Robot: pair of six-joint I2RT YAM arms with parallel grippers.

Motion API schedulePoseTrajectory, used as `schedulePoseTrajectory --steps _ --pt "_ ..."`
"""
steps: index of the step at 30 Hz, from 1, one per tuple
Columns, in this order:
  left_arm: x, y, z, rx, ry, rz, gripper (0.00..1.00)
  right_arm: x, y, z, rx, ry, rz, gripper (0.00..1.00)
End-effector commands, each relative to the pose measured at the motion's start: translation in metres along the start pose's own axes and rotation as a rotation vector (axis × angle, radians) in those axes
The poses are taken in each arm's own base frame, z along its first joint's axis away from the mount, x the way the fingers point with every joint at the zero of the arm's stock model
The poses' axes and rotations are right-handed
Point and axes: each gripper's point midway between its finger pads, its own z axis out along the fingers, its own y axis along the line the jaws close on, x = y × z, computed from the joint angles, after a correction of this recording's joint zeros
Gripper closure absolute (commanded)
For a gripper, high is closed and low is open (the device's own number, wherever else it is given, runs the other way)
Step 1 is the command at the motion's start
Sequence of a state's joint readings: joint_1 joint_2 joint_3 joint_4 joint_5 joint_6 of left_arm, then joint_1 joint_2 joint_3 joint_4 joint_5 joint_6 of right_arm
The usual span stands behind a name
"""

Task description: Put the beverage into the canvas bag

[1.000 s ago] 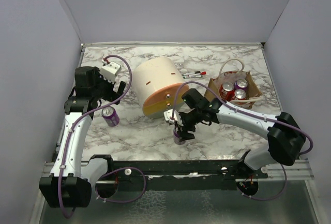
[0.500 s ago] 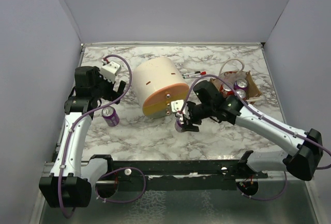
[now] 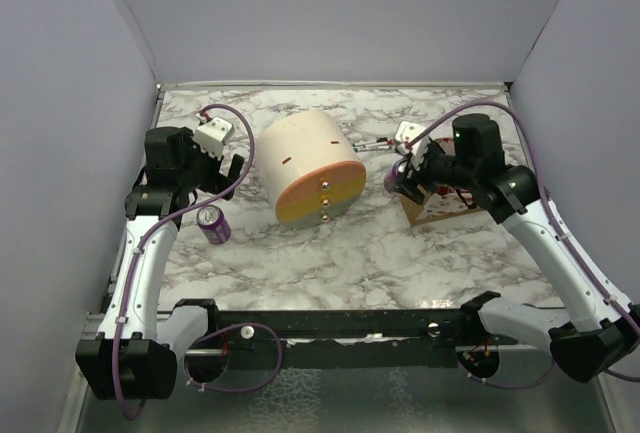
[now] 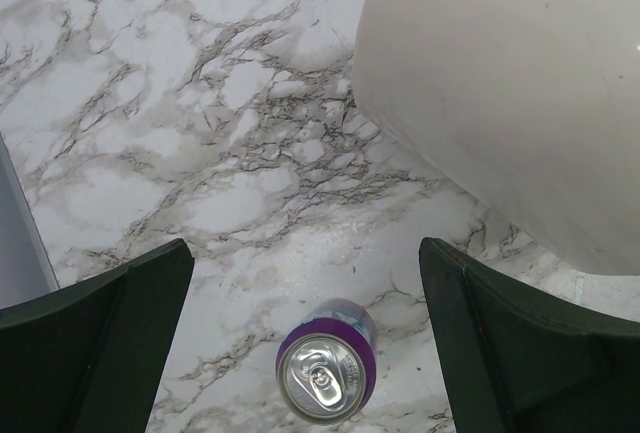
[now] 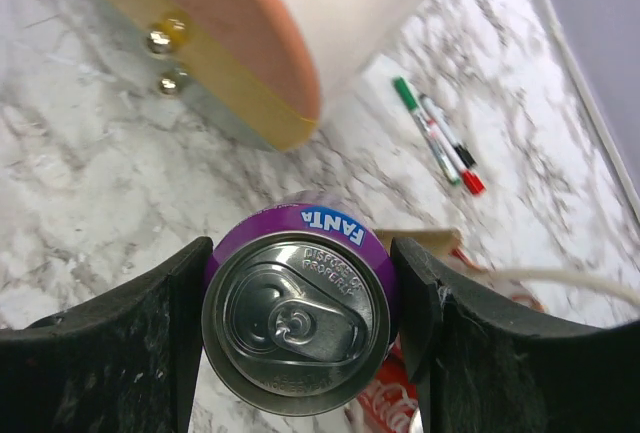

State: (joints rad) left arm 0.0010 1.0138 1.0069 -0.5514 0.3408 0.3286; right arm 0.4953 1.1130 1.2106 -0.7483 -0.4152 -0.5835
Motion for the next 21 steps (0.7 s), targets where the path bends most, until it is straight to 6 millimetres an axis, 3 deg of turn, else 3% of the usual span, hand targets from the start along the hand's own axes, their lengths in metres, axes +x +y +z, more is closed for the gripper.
schedulePoseTrajectory --steps 1,6,11,15,21 --pt "-0.010 -0.003 -0.001 0.021 -0.043 -0.004 0.01 -0.020 -0.059 -0.040 0.267 -0.072 0.060 0.83" --pt "-0.012 -0.004 -0.002 0.027 -0.054 -0.004 0.01 0.003 -0.100 -0.065 0.464 -0.018 0.155 0.83" --pt "-0.015 -0.006 -0.003 0.036 -0.065 -0.007 0.01 0.028 -0.127 -0.077 0.593 0.058 0.224 0.83" --pt "-0.014 -0.008 -0.004 0.040 -0.068 -0.008 0.01 0.043 -0.138 -0.077 0.644 0.104 0.253 0.83" --pt "-0.014 -0.009 -0.006 0.041 -0.074 -0.007 0.01 0.061 -0.143 -0.063 0.627 0.160 0.289 0.85"
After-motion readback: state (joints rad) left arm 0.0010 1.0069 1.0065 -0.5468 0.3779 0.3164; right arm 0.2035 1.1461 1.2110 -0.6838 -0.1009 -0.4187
